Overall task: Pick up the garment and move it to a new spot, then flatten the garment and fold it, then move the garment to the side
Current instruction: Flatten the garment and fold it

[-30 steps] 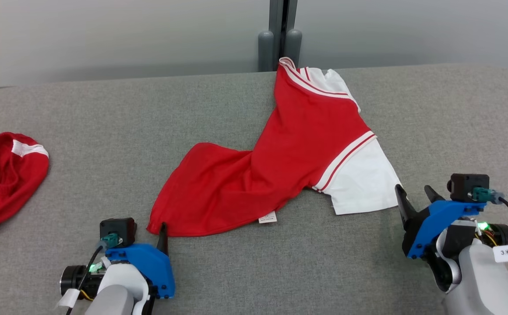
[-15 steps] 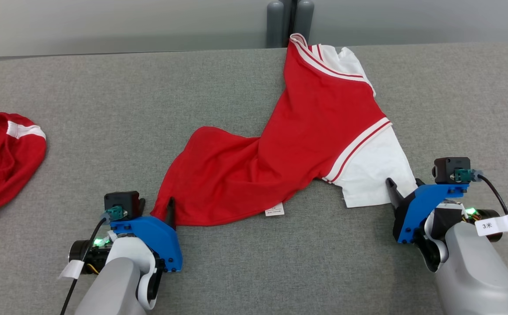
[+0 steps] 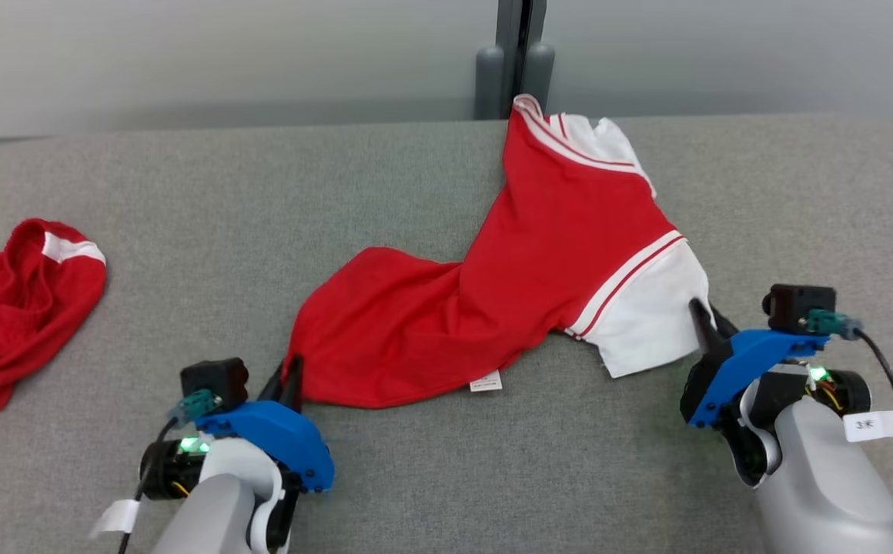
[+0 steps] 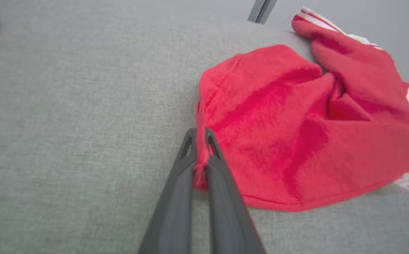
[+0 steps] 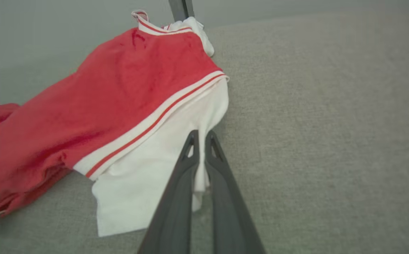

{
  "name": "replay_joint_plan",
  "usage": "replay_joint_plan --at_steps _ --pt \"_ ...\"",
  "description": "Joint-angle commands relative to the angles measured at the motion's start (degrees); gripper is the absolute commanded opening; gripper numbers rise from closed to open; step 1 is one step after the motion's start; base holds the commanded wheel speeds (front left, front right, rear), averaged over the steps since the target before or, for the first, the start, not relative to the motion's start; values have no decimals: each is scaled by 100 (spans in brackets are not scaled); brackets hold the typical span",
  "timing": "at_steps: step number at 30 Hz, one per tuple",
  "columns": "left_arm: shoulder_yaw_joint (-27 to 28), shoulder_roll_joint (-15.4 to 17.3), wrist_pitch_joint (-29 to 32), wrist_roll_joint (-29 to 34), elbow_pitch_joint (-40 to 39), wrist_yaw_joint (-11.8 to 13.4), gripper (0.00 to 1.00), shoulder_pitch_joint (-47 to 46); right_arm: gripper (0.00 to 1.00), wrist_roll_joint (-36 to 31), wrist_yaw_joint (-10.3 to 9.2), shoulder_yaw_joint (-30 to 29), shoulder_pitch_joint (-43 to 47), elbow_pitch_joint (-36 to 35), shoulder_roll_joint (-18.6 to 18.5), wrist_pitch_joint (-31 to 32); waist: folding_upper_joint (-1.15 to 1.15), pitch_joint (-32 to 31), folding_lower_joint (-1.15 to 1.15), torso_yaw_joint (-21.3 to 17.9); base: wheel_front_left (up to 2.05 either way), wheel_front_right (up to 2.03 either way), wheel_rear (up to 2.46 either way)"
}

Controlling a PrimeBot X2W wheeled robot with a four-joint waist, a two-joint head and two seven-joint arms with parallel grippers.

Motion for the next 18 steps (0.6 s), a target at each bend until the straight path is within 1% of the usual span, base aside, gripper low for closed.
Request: replay_joint_plan --at_steps 1,3,4,7,9,12,18 --pt "94 51 -133 -95 -260 -36 0 42 0 200 3 30 165 -276 -33 -91 -2 -207 -1 -108 0 0 0" --pt "253 39 -230 -296 -582 -97 0 159 0 391 3 34 293 -703 -33 -135 -2 -349 -1 -148 0 0 0" --pt "253 39 -230 -296 -582 -97 0 159 0 391 3 34 293 -703 -33 -135 -2 -349 -1 -148 0 0 0" --pt "545 4 -285 -740 -1271 -207 0 301 0 644 3 -17 549 -1509 -34 -69 -2 -523 -1 -220 0 0 0" --pt "715 7 -233 -990 -1780 -230 0 443 0 921 3 74 776 -2131 -26 102 -2 -626 -1 -266 0 0 0" --pt "928 78 -102 -1256 -2606 -160 0 646 0 1294 3 12 1152 -3119 -98 387 -2 -732 -1 -334 0 0 0" --pt "1168 141 340 -1696 -4200 22 0 950 0 1527 3 -275 1660 -5058 -85 836 -2 -810 -1 -399 0 0 0"
